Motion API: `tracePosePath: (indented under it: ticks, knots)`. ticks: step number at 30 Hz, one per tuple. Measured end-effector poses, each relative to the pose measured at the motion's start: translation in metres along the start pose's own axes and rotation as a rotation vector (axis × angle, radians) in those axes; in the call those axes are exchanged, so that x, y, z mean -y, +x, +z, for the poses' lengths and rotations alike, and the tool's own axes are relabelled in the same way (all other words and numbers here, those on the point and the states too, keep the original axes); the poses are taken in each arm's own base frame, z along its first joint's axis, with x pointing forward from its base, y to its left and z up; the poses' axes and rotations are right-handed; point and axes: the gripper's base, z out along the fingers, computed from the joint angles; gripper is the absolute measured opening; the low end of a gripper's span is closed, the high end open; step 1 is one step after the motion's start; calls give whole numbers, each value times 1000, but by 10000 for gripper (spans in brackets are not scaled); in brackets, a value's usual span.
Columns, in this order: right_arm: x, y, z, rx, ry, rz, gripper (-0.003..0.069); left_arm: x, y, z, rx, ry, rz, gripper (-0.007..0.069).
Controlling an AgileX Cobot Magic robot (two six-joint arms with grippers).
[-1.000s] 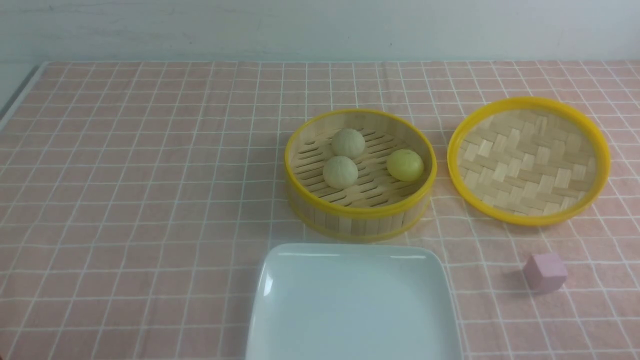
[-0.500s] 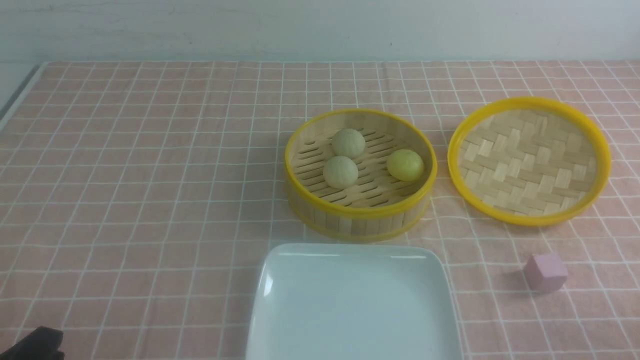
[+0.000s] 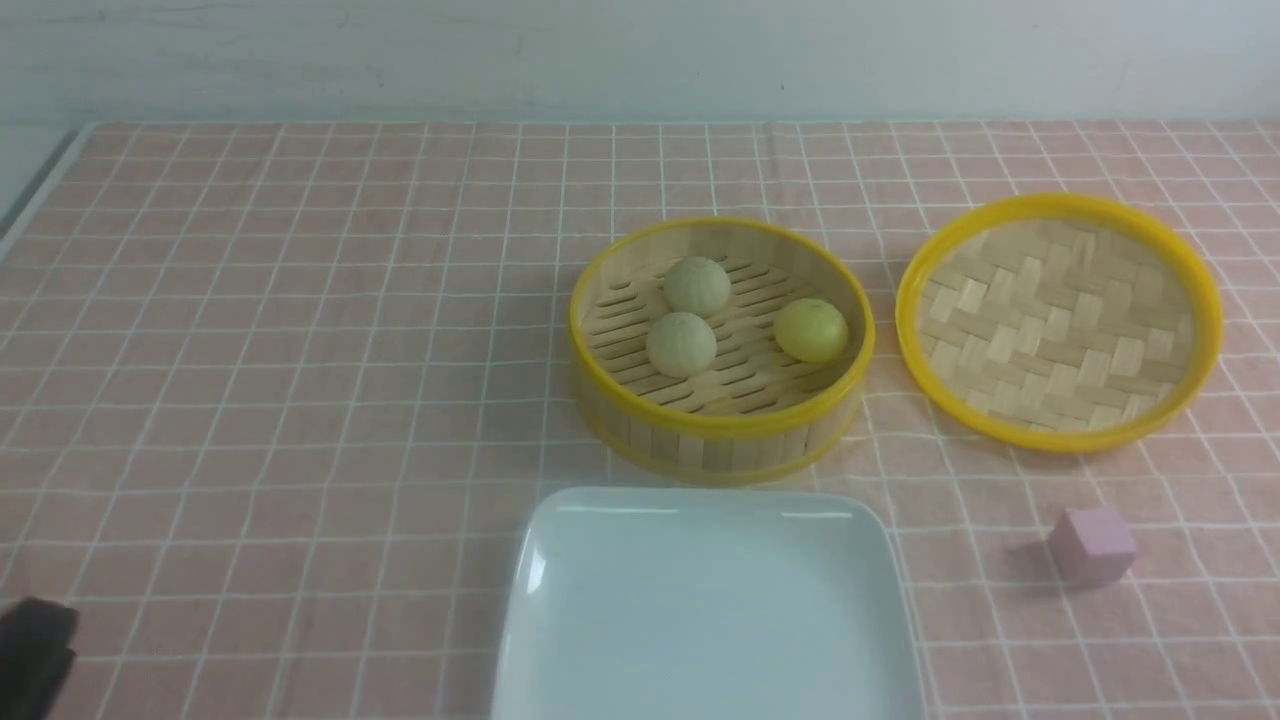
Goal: Put the steamed buns into the plate on the pink tablecloth.
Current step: 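Reach toward a bun in the bamboo steamer with the right gripper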
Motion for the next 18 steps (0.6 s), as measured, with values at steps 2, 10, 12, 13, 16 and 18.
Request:
tracePosePath:
  ticks: [2, 10, 12, 13, 16, 18]
  knots:
    - [-15, -10, 2, 7, -11, -148, 62, 16, -7, -3, -15, -15, 90, 177]
    - [-37, -3, 59, -642, 226, -409, -10, 24, -10, 29, -481, -486, 372, 1]
    - [-35, 3, 80, -884, 316, -401, -8, 25, -11, 41, -604, -547, 434, 1]
    - [-34, 5, 96, -1011, 348, -388, -8, 24, -11, 50, -672, -567, 476, 1]
    - [-35, 9, 123, -1127, 325, -368, -3, 25, -11, 60, -739, -567, 515, 1]
    - [-43, 17, 156, -1189, 217, -378, 14, 25, -10, 71, -801, -555, 550, 1]
